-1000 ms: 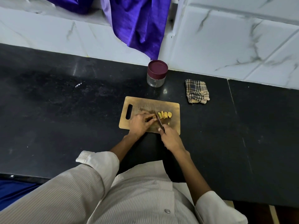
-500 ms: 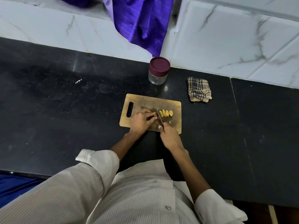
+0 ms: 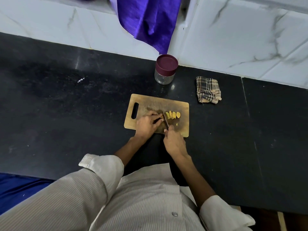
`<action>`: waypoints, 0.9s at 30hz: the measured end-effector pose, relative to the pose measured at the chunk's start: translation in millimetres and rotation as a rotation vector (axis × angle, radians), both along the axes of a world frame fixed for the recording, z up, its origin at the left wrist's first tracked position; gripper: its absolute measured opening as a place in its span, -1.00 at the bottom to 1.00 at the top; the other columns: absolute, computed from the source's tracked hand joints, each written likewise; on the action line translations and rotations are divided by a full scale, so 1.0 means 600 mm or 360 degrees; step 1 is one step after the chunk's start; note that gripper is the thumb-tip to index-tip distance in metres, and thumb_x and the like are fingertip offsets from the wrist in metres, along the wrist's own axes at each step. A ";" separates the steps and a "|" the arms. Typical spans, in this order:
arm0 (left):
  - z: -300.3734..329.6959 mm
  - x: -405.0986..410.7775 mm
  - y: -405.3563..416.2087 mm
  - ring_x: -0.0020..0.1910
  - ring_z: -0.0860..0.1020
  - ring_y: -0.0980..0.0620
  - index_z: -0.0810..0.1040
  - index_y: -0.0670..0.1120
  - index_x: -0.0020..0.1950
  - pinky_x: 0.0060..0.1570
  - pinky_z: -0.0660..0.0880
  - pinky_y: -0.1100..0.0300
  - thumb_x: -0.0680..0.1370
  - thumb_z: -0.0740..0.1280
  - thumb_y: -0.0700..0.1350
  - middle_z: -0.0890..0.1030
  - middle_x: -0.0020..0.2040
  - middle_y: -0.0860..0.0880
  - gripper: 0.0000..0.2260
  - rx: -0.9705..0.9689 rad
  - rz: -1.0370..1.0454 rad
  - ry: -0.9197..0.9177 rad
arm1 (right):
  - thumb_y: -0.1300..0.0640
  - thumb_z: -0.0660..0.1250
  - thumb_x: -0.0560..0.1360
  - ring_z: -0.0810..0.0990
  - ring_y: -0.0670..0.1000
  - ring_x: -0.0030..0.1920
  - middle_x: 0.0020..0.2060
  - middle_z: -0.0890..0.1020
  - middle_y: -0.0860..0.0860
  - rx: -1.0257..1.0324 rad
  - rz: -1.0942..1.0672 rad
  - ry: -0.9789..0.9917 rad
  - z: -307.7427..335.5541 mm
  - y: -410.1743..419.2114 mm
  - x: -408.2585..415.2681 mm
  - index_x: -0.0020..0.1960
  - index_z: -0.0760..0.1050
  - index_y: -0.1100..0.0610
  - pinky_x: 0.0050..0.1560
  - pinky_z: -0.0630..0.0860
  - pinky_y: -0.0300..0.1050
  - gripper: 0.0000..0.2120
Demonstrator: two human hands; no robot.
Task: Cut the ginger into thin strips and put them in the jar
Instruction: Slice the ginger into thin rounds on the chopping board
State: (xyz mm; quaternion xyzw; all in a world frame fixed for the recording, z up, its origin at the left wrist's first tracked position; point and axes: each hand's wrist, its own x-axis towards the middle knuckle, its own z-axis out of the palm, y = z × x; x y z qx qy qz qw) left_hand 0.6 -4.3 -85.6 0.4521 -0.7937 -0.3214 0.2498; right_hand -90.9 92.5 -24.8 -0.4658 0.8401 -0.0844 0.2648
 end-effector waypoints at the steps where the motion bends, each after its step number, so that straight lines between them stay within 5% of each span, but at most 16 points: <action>1: -0.001 -0.001 0.001 -0.13 0.58 0.03 0.65 -0.09 0.16 -0.19 0.55 0.04 0.52 0.40 -0.04 0.61 0.04 0.02 -0.75 0.0005 0.0001 0.0004 | 0.08 0.06 0.69 0.58 0.23 0.11 0.05 0.61 0.20 0.0003 -0.0012 0.0001 -0.001 -0.001 0.001 0.23 0.35 0.20 -0.02 0.47 0.10 -0.76; 18: -0.009 -0.006 0.002 -0.12 0.59 0.02 0.66 -0.06 0.13 -0.29 0.37 0.27 0.52 0.38 -0.03 0.61 0.05 0.01 -0.77 -0.0050 0.0047 -0.0064 | 0.12 0.10 0.67 0.60 0.21 0.11 0.07 0.61 0.20 0.0146 -0.0017 0.0037 -0.001 -0.029 -0.001 0.23 0.34 0.21 -0.08 0.44 0.04 -0.79; 27: -0.004 -0.007 0.003 -0.11 0.60 -0.01 0.67 -0.07 0.10 -0.28 0.37 0.28 0.53 0.37 -0.05 0.63 0.02 -0.02 -0.80 -0.0109 0.0023 -0.0054 | 0.19 0.06 0.66 0.55 0.25 0.24 0.21 0.58 0.23 0.0299 -0.0048 -0.0015 0.013 -0.091 -0.005 0.29 0.38 0.26 0.12 0.47 0.05 -0.72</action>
